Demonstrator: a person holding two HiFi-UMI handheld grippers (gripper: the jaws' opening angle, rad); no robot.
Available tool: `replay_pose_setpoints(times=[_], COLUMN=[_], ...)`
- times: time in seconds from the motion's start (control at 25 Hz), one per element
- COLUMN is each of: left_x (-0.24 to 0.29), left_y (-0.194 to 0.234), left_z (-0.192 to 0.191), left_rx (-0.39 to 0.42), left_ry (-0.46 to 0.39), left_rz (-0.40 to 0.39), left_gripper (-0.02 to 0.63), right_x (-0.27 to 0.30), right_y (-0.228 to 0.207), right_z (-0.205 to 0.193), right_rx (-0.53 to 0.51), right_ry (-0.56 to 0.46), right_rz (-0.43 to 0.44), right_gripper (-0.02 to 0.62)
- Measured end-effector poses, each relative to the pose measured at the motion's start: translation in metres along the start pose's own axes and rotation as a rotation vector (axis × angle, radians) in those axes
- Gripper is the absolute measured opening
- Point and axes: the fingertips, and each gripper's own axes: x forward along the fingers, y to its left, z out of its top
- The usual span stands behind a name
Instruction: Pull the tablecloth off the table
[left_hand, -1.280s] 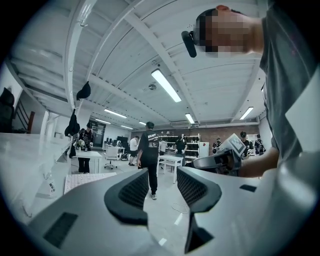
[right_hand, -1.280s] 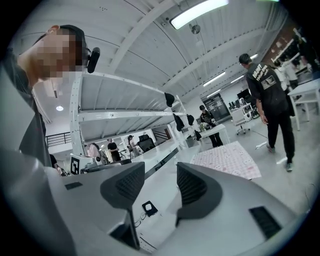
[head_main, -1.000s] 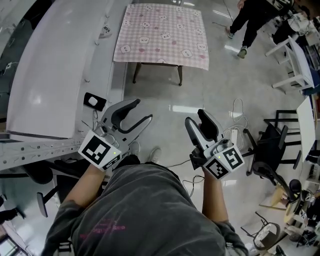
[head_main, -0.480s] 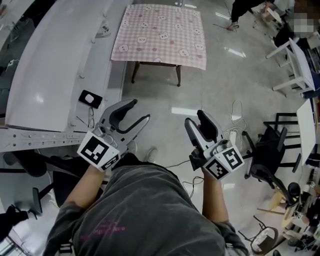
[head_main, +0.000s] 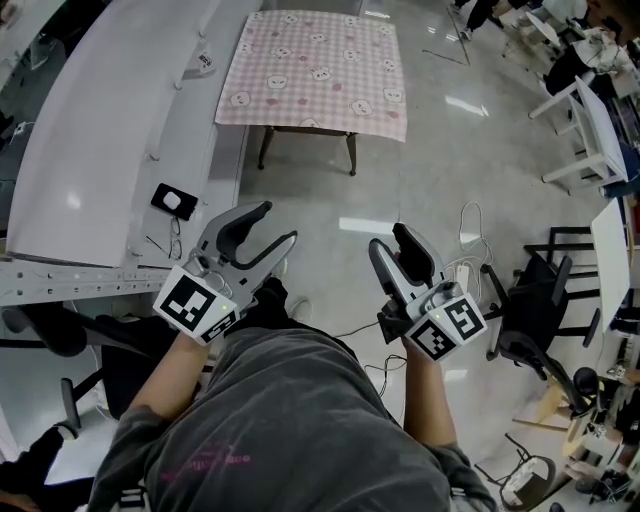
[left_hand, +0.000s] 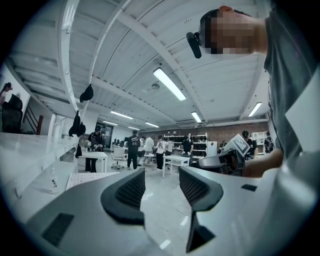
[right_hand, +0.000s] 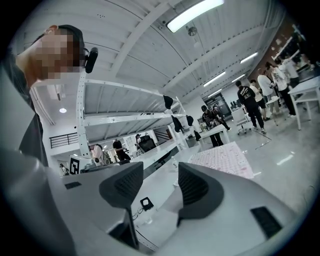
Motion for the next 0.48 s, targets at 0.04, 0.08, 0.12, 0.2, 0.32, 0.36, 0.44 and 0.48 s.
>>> replay_pose_setpoints(times=[0.04,0.08,0.12,0.2,0.32,0.36,0.44,0.48], left_x=[0.003,0.007,0.010,0.017,0.026,0.029,0.037,0.041], left_y=[0.000,0.001,0.002,0.004,0.012,0.015,0.023,0.027], left_z=[-0.001,-0.002,-0.004,-0.008,-0.013,-0.013,-0.013,-0.013], left_rx=[0.000,0.000,0.000,-0.004,-0.014,-0.017,-0.020,-0.020], left_ry=[-0.001,-0.002,-0.002,-0.003,-0.001,-0.001,-0.001,-0.001], left_rz=[-0.001,-0.002,-0.003,-0.003,-0.005,-0.006,-0.008,-0.009], left_gripper=[0.209,0.209,0.209,0.209,0.209,0.209,0.209,0.209], right_x=[0.000,0.000,0.000,0.003,0.009,0.012,0.020,0.023], right_y=[-0.003,-0.007,-0.011,-0.019,-0.028,-0.031,-0.037,-0.040], right_z=[0.000,-0.001,-0.002,-0.004,-0.004,-0.003,0.000,0.001], right_rx=[0.001,0.002,0.004,0.006,0.009,0.009,0.010,0.010], right_ry=[0.001,0.002,0.004,0.007,0.012,0.014,0.015,0.016], right_rz=[-0.003,-0.005,-0.006,-0.007,-0.009,-0.010,-0.011,-0.012], right_gripper=[0.202,0.202,0.202,0.202,0.202,0.202,0.202,0.202])
